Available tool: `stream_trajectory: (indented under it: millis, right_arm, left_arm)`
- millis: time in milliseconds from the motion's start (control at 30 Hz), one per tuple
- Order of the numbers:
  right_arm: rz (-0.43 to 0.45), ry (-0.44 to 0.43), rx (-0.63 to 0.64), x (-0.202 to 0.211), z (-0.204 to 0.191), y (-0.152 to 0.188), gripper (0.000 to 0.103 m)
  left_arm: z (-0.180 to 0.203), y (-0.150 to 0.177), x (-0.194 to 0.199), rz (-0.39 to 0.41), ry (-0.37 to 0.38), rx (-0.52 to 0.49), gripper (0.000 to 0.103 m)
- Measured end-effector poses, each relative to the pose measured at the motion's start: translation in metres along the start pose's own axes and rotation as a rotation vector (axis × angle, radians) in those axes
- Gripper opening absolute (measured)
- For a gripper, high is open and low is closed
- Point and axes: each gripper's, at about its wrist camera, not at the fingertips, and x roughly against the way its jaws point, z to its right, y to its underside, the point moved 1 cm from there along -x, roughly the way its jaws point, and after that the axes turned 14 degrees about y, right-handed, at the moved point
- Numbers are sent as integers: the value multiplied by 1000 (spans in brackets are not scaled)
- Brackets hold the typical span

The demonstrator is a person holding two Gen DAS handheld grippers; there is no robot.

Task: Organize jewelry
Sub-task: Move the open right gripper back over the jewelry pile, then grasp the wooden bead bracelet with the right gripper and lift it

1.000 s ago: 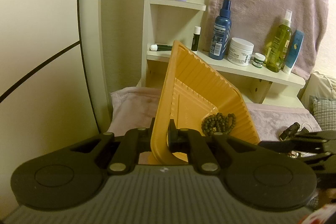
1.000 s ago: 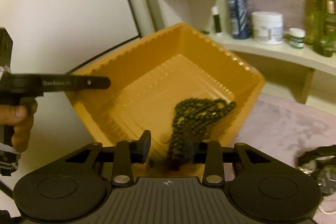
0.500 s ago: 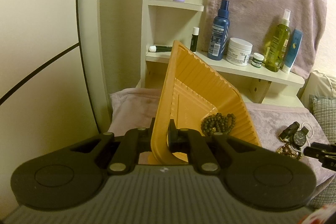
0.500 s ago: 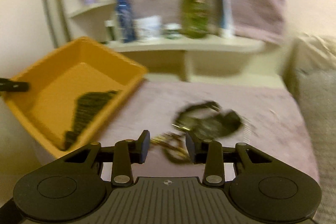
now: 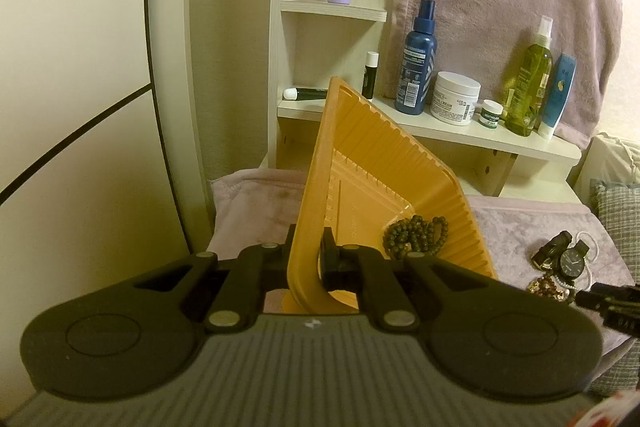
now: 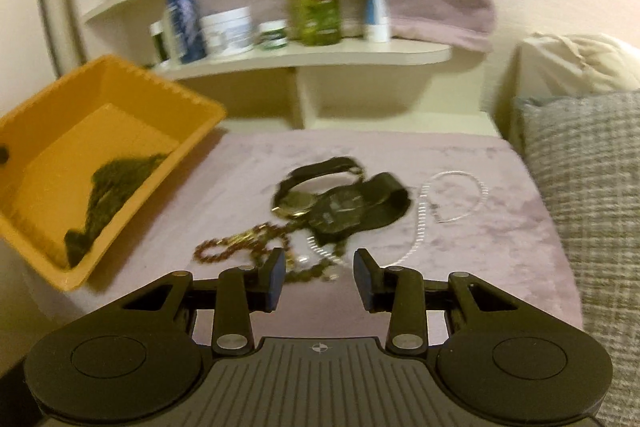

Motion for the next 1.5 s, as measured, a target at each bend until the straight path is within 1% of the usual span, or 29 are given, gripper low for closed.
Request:
stream_trajectory:
  millis: [200,300,400,500,533,633,667,700,733,767,1100,1333,1500]
  right_arm:
    - [39,-42,139,-4,-30,0,38]
    - [48,-37,208,-11,-42,0,37]
    - [42,-35,269,-21,-48,0,32]
    - [48,-31,333,-29,-54,1,30]
    - [52,-32,350,-30,-55,0,27]
    - [65,-34,406,-30,-59,0,13]
    - [66,-34,425,-30,-60,0,13]
    - [67,-32,433,-29,-61,-1,12]
    - [66,-32,438,-28,-61,-1,10]
    - [66,-33,437,-27,-62,-1,4]
    - [123,-18,408,-9,-55,-9,3]
    - [210,-18,404,9,-58,-30,3]
    - [265,-47,414,25,-69,-46,3]
  left_arm:
    - [0,0,0,0,0,1,7]
    - [0,0,0,-1,0,5,7]
    - [0,0,1,-1,0,6,7]
    - [-1,0,0,-1,1,8,7]
    - [-1,0,0,-2,2,8,7]
    - [-2,0,0,-2,1,11,7]
    - [-2,0,0,-2,1,12,7]
    - [-2,0,0,-2,1,11,7]
    - [-2,0,0,-2,1,12,7]
    - [-2,0,-1,-2,1,12,7]
    - [-2,0,-1,-2,-1,13,7]
    - [-2,0,-1,-2,0,13,7]
    - [-2,0,-1,-1,0,14,7]
